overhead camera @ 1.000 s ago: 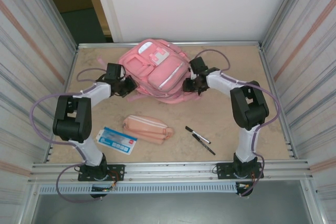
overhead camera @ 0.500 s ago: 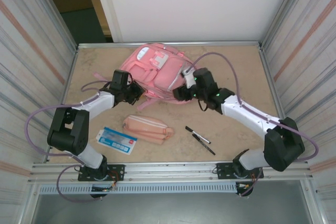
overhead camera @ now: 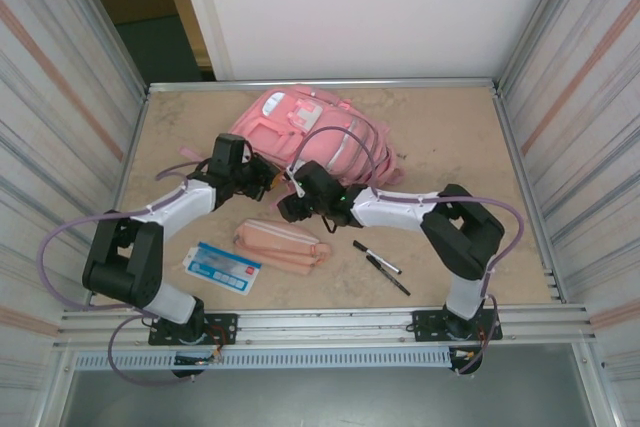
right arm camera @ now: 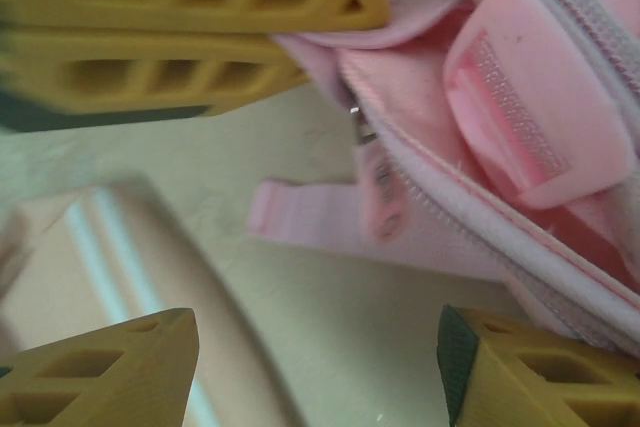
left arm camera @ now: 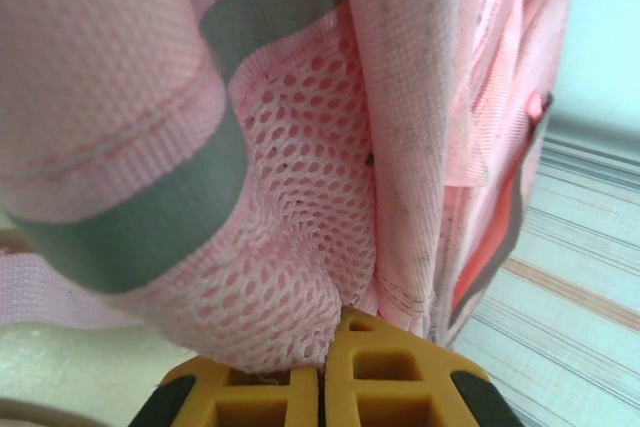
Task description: Pack the student bag
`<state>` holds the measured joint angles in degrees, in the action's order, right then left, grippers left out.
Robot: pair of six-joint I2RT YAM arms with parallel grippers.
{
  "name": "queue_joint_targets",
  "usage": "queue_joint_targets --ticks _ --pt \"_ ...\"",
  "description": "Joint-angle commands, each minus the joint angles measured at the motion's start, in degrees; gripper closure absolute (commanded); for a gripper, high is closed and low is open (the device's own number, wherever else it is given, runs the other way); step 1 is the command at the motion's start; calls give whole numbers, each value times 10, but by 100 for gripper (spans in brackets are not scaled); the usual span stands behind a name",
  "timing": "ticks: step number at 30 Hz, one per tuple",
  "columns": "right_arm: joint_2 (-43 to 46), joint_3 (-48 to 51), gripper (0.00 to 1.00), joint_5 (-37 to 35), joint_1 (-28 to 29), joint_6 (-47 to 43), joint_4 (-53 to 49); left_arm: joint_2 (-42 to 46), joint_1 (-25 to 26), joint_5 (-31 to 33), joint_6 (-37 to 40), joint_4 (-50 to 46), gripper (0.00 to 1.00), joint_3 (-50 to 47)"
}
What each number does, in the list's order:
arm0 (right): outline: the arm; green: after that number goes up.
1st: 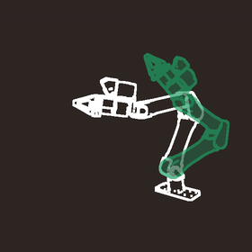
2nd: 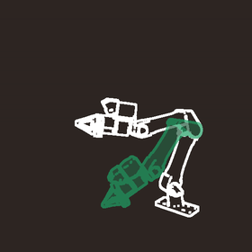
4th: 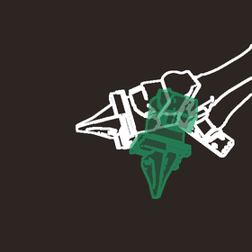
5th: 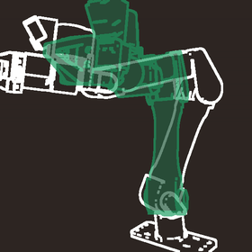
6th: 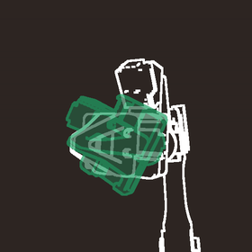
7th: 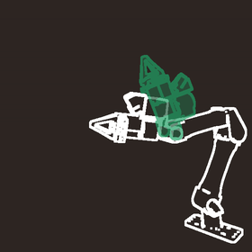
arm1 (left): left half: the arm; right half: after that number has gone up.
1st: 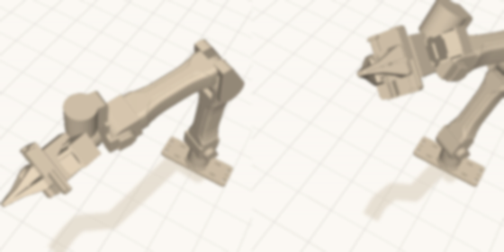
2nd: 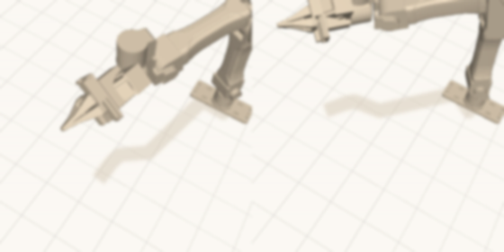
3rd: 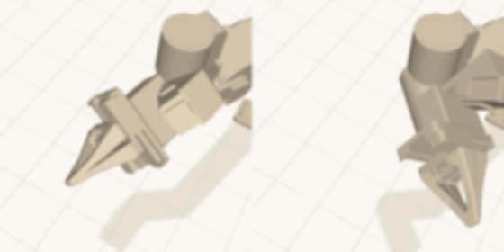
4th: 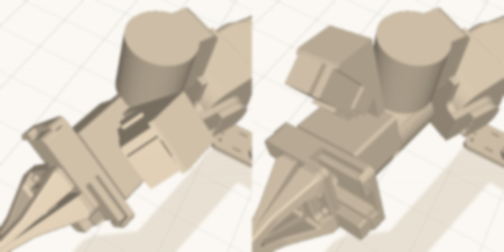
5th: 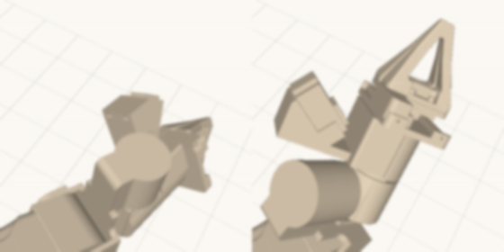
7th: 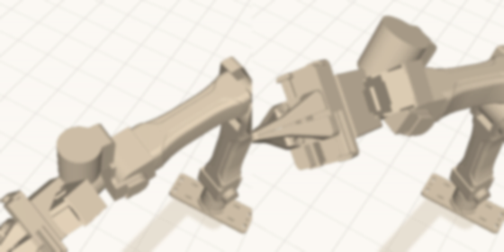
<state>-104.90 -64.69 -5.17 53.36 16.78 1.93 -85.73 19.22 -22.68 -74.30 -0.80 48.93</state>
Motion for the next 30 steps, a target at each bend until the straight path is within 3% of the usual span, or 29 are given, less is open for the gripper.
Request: queue_joint_targets --ticks 1,8,16,19,23,30 --pt "-21 -27 36 -144 2 35 28 33 12 -36 -22 28 100 2" --pt "-60 -63 44 -155 3 -5 73 15 34 -70 -61 74 100 -8" --pt "-47 -31 87 -192 2 -79 117 25 36 -61 -62 72 100 -21" --pt "-26 12 98 -173 -1 -114 150 24 34 -53 -53 72 100 -25" --pt "16 74 100 -112 -7 -136 169 7 23 -52 -45 82 100 -27" --pt "96 148 100 1 -57 -52 135 2 7 -21 9 51 100 -19"
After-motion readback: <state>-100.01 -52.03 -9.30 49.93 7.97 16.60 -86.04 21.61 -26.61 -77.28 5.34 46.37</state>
